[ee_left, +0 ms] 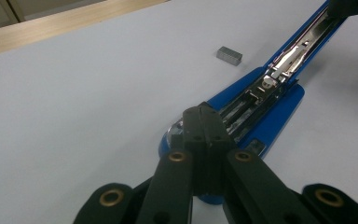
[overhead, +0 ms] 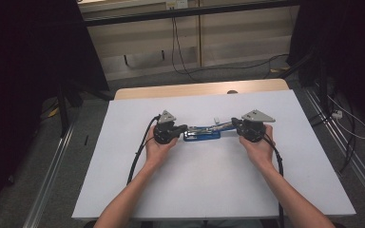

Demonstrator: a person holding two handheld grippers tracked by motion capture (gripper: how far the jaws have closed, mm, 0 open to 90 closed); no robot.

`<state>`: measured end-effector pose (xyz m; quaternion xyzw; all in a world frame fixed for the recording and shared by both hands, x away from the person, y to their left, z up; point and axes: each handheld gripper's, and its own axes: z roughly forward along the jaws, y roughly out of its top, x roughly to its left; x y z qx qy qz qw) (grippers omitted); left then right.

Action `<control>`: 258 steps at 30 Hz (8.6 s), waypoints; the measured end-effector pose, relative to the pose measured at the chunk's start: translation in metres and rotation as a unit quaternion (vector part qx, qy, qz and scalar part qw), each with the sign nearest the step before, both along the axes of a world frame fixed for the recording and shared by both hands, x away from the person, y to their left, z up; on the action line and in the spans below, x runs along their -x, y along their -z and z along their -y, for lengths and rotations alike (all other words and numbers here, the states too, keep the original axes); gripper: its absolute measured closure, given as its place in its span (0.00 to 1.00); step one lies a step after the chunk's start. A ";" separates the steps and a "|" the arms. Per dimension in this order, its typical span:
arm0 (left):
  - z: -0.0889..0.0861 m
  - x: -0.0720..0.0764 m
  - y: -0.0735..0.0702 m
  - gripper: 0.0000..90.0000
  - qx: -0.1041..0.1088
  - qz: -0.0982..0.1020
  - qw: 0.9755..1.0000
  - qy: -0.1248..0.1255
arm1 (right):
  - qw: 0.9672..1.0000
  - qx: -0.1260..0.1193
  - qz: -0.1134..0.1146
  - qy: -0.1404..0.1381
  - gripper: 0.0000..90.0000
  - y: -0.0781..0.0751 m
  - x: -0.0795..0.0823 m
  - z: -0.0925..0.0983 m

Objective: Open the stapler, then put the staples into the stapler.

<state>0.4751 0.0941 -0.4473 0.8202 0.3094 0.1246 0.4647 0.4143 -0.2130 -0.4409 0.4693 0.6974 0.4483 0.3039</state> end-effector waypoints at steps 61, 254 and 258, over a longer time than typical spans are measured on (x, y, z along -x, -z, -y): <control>-0.008 0.007 -0.017 0.67 0.031 0.024 0.999 -0.031 | 0.999 -0.044 -0.009 0.006 0.79 0.006 0.001 0.006; -0.128 0.153 -0.021 0.05 0.028 0.053 0.995 -0.077 | 0.951 0.107 -0.279 -0.074 0.88 -0.002 -0.116 -0.049; -0.128 0.153 -0.021 0.05 0.028 0.053 0.995 -0.077 | 0.954 0.104 -0.271 -0.074 0.88 -0.003 -0.116 -0.047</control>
